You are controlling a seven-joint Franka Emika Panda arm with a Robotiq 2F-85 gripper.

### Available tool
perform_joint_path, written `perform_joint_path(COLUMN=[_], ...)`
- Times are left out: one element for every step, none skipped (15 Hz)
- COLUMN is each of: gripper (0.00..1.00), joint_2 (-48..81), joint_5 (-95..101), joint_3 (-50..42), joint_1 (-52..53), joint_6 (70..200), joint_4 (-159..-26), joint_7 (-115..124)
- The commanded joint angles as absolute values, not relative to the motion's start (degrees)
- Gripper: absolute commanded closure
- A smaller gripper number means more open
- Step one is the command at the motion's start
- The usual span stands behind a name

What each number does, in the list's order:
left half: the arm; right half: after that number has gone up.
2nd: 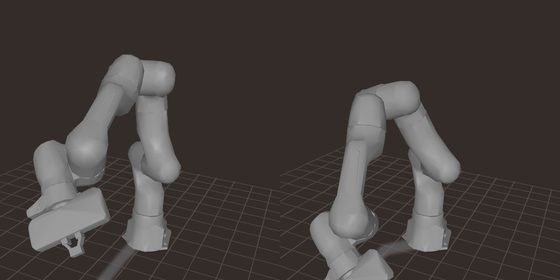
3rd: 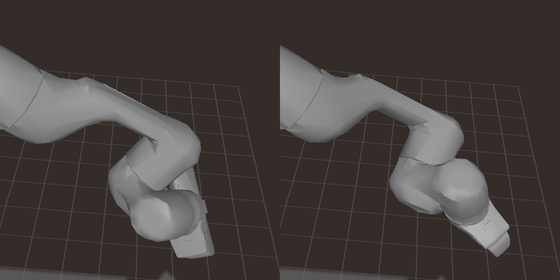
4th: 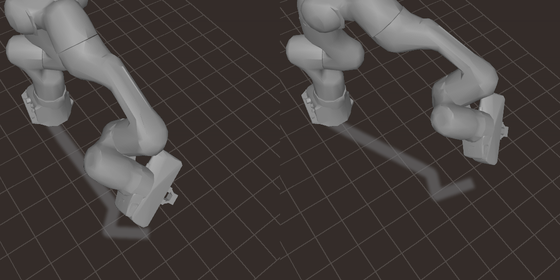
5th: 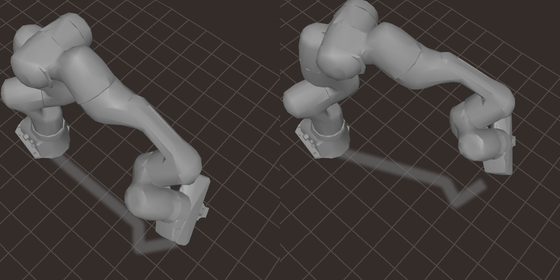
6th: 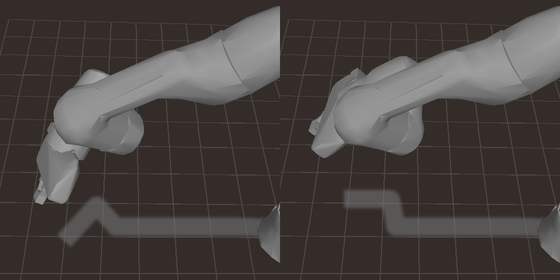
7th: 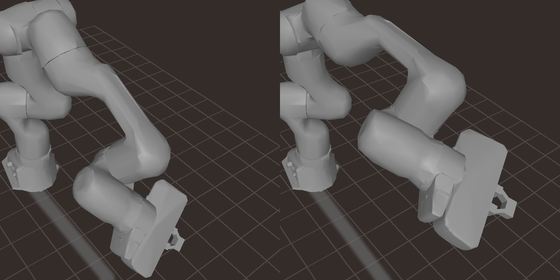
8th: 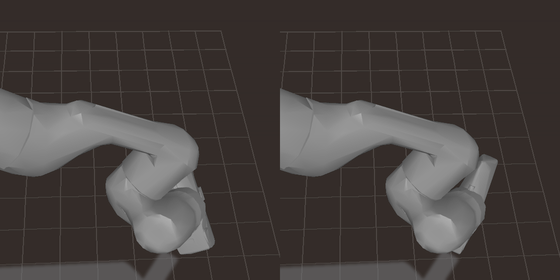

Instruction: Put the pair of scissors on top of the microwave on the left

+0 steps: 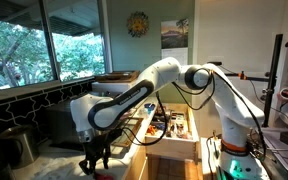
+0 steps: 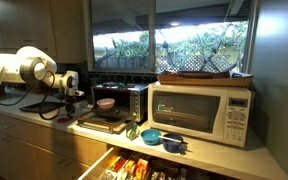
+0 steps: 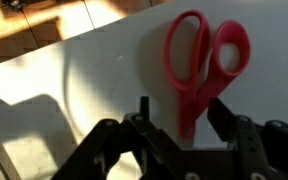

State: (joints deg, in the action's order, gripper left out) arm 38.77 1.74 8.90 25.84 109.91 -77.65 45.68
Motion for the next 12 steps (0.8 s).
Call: perform_joint_path(gripper=[0.70, 0.75, 0.61, 0.40, 0.40, 0.34, 0.27, 0.19, 0.12, 0.05, 0.00, 0.00], joint_2=[43.2, 44.1, 45.2, 46.1, 47.1, 47.9, 48.6, 49.3, 49.2, 49.0, 49.3, 48.7], joint_5=[1.8, 1.8, 1.9, 1.9, 2.2, 2.3, 2.4, 2.4, 2.3, 2.1, 1.9, 2.1], joint_3=[8.4, 8.4, 8.3, 8.3, 8.1, 7.9, 7.8, 7.7, 7.6, 7.5, 7.4, 7.9], joint_1=[28.1, 28.7, 29.2, 29.7, 30.3, 30.7, 31.2, 31.7, 31.6, 31.6, 31.8, 31.6], joint_6=[104.2, 103.1, 102.2, 101.5, 101.4, 101.4, 101.6, 101.6, 101.4, 101.2, 100.8, 100.6], joint_4=[-70.4, -68.9, -67.1, -65.6, -64.0, -62.5, -61.1, -59.6, -59.2, -58.9, -58.1, -58.5], joint_7=[46.2, 46.5, 46.5, 46.6, 46.9, 47.0, 47.3, 47.5, 47.0, 47.0, 47.1, 47.8])
